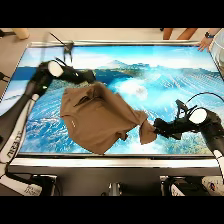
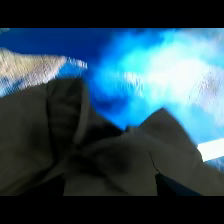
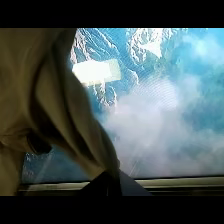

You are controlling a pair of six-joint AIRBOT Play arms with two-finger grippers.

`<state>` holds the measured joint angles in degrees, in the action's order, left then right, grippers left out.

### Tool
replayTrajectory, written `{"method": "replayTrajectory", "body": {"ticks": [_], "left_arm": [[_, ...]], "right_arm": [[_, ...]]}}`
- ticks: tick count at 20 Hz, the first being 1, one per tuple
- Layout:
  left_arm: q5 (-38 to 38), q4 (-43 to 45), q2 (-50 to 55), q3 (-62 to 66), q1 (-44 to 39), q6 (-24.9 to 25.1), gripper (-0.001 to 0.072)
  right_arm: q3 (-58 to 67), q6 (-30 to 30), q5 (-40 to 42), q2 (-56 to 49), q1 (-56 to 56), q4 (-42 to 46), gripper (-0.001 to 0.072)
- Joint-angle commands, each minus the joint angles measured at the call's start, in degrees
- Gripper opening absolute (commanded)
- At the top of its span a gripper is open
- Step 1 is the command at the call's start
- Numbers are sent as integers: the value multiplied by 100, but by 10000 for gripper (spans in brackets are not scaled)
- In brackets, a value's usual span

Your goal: Fold the shirts.

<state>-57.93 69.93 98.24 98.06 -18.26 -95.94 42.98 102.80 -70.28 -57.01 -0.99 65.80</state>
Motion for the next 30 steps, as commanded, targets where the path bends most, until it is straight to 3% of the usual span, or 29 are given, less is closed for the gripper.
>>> {"method": "replayTrajectory", "body": {"ticks": [1, 3, 5, 8, 12, 13, 19, 23, 24, 25, 27, 28, 30], "left_arm": [[-2009, -133, 212, 2, -26, 468, 666], [-2588, 114, -450, -315, 133, 815, 666], [-2435, 122, -1517, -1567, 304, 787, 666], [-2155, 24, -2973, -4308, 437, 87, 666], [-444, -1862, -4253, -6859, 111, -170, 636], [15, -2028, -4341, -7143, -131, -411, 609], [1963, -2531, -3644, -7270, -1471, -1368, 606], [2369, -2951, -3169, -7165, -1539, -1377, 582], [2245, -2944, -3145, -7040, -1508, -1252, 290], [2065, -2944, -3204, -6830, -1414, -787, 32], [1637, -2887, -3633, -6063, -1113, 603, 24], [1491, -2645, -3993, -5532, -931, 1060, 23], [1379, -1676, -4846, -4113, -461, 1176, 23]], "right_arm": [[-203, -251, 94, -83, 9, -146, 20], [-205, -511, -22, -83, 9, -144, 20], [-205, -693, -61, -83, 9, -111, 20], [-205, -715, -9, -83, 9, -92, 21], [-205, -715, 59, -83, 9, -87, 21], [-205, -717, 20, -83, 9, -87, 21], [-203, -1001, -140, -52, 9, -94, 21], [-142, -1012, 33, 289, 9, -111, 20], [-59, -1016, 52, 409, 9, -111, 21], [87, -1154, 125, 549, 9, -111, 21], [612, -1451, 188, 883, 9, -31, 21], [1062, -1456, 332, 1078, 9, 129, 21], [2223, -1368, 717, 1449, 7, 675, 21]]}}
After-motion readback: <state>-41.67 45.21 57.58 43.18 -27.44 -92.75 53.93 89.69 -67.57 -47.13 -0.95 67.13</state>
